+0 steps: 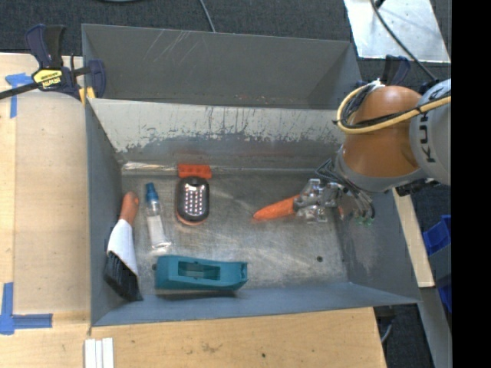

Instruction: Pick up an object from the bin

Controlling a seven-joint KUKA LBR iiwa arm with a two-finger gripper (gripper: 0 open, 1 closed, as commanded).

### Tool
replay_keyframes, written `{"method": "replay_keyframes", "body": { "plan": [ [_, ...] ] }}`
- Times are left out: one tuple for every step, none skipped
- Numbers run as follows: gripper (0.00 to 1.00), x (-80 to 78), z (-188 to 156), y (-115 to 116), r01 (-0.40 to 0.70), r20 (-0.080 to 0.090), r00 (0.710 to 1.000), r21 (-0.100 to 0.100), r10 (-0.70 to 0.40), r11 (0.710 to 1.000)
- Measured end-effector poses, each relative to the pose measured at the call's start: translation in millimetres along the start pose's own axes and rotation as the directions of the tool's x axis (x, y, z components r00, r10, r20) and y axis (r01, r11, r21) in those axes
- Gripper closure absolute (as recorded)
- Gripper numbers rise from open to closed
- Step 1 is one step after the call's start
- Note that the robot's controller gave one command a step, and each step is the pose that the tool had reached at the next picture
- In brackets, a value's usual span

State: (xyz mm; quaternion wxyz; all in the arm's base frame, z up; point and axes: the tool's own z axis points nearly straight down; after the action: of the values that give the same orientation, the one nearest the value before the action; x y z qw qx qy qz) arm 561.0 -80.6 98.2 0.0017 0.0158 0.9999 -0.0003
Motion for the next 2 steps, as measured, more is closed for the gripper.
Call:
{"method": "replay_keyframes", "body": {
  "plan": [
    [0.0,0.1,0.4,0.4,0.001,-0.001,1.0,0.0,-0.001,1.0],
    [0.0,0.1,0.3,0.4,0.002,-0.001,1.0,0.0,-0.002,1.0]
  ]
}}
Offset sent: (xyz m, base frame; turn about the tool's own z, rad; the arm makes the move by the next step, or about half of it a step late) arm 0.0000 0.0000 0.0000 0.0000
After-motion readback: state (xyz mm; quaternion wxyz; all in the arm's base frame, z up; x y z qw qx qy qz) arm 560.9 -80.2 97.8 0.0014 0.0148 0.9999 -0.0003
